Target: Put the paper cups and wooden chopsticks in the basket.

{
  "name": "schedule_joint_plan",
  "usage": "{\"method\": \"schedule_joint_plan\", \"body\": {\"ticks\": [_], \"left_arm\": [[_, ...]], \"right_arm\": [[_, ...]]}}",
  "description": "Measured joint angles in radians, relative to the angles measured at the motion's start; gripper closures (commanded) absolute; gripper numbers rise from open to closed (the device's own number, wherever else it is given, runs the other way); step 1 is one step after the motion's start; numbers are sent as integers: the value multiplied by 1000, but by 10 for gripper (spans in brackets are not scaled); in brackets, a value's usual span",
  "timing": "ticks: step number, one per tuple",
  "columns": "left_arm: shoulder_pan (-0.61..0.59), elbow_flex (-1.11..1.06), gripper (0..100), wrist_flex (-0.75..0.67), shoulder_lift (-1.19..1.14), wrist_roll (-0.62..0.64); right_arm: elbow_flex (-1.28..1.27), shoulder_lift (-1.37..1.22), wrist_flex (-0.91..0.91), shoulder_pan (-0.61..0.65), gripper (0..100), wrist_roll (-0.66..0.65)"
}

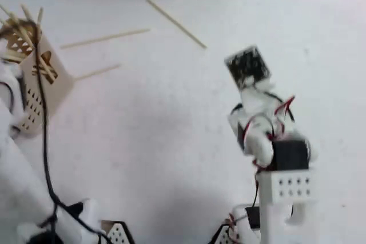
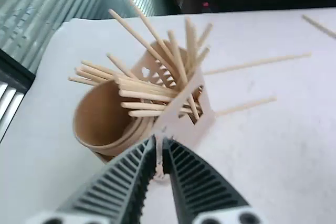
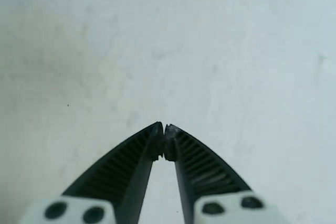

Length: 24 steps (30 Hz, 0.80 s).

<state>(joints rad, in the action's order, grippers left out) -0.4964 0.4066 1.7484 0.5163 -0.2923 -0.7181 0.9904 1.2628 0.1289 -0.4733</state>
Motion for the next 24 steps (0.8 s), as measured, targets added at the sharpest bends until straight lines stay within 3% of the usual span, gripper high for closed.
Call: {"method": "schedule_joint_plan", "body": {"ticks": [5,14,21,24], "left_arm": [[84,-580,950,-181,330,-32],[94,-1534,947,-620,875,-32],[95,-1918,946,-675,1249,-32],[95,-2042,946,-740,1298,-32]], "right_arm": [[-319,308,-20,0,981,-46],[-726,775,25,-57,981,-57],[-821,806,25,-186,981,-57],[-853,810,25,-218,981,-57]]}}
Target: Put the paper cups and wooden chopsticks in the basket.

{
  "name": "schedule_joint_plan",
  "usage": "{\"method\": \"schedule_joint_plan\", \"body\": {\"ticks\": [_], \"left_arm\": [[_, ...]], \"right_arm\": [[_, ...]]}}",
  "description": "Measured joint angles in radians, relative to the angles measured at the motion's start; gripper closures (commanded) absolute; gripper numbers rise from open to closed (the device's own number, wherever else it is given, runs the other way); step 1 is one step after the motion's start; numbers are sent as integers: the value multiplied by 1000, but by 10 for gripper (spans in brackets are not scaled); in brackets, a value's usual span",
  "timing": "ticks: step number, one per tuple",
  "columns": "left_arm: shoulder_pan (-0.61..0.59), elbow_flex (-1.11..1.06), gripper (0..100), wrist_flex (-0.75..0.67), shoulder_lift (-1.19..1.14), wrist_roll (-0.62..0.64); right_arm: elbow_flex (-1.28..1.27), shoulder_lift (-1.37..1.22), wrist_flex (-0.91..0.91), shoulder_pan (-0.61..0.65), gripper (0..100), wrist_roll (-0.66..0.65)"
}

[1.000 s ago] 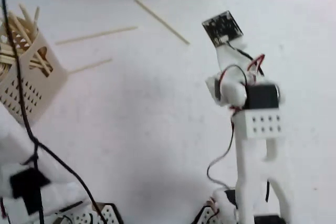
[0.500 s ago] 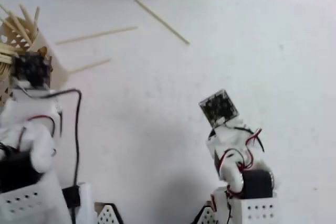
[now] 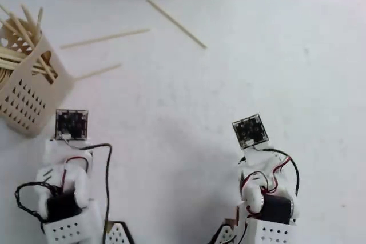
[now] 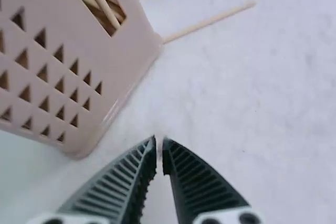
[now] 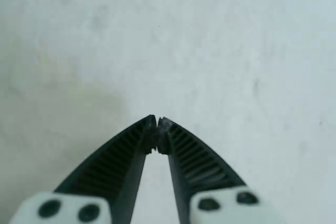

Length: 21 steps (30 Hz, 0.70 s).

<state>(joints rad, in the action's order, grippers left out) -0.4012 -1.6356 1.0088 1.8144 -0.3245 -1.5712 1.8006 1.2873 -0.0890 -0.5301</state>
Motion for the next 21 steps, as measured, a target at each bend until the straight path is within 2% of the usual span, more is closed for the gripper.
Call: {"method": "schedule_joint_plan", "body": {"ticks": [3,7,10,15,21], "left_arm": [[0,-55,948,-74,-8,0],[0,-60,948,-78,-14,0],[0,-60,948,-2,-17,0],[0,-60,950,230,-17,0],[0,-60,950,259,-17,0]], "right_arm": [[-61,0,0,-48,981,0],[-107,-2,0,-126,981,-2],[-110,-3,0,-212,981,-2],[-110,-9,0,-331,981,-2],[-110,-9,0,-361,981,-3]]}}
